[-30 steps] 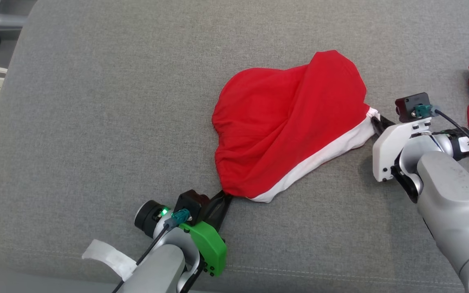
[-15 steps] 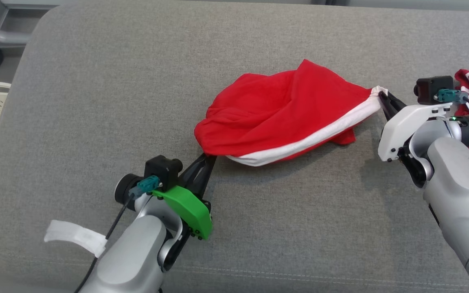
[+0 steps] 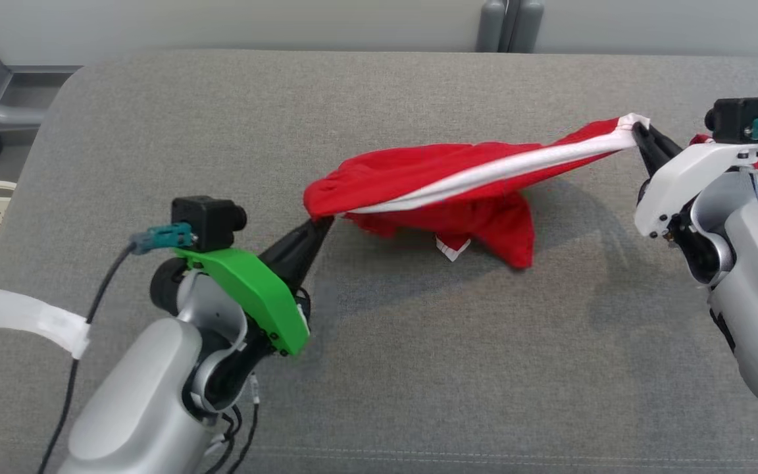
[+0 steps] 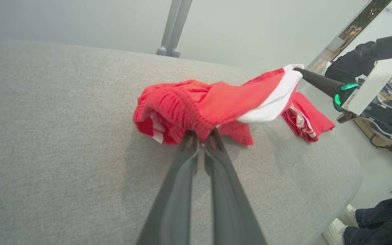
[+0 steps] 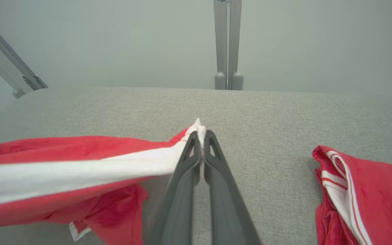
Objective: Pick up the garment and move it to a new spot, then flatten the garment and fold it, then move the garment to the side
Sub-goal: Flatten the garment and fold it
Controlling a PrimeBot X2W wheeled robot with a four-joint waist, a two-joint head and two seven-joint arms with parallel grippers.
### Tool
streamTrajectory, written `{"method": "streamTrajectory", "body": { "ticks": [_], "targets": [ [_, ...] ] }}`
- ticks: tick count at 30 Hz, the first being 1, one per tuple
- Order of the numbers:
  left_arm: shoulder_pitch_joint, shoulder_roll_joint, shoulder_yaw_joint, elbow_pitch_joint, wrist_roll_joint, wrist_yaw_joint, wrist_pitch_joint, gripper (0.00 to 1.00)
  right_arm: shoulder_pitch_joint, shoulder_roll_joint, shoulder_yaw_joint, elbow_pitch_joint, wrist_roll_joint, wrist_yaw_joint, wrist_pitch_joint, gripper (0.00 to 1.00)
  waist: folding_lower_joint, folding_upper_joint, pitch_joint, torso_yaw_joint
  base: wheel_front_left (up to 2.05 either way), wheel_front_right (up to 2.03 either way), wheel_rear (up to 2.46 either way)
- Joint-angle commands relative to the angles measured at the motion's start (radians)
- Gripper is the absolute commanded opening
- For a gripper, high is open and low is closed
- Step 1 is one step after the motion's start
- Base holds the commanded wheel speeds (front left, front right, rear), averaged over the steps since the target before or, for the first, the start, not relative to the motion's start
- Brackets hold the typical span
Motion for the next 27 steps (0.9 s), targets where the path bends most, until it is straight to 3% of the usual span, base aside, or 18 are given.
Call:
{"method": "streamTrajectory", "body": {
  "ticks": [1,6,12,17,27],
  "targets": [
    [-0.007,0.025,0.018,-0.023,0.01,0.024,0.009,0.0,0.011,-0.007,-0.019,-0.011,0.006,-0.002,-0.006,0.0,0.0,0.0,-0.007,-0.011,0.0,0.0,0.0],
    [-0.076,0.053,0.071,-0.036,0.02,0.08,0.018,0.0,-0.022,0.033,-0.058,-0.039,-0.005,-0.002,-0.01,0.0,0.0,0.0,0.018,-0.041,0.0,0.0,0.0],
    [-0.216,0.056,0.107,0.027,0.037,0.095,0.02,0.0,-0.115,0.095,-0.07,-0.049,-0.024,-0.002,0.004,0.0,0.0,0.0,0.088,-0.083,0.0,0.0,0.0],
    [-0.402,0.062,0.156,0.112,0.029,0.078,0.02,0.0,-0.277,0.14,-0.079,-0.031,-0.067,-0.001,0.007,0.0,0.0,0.0,0.193,-0.123,0.0,0.0,0.0],
    [-0.778,0.125,0.252,0.169,-0.02,-0.002,0.048,0.0,-0.703,0.211,-0.183,0.063,-0.26,-0.002,-0.119,0.0,0.0,0.0,0.403,-0.195,0.0,0.0,0.0]
  ]
}}
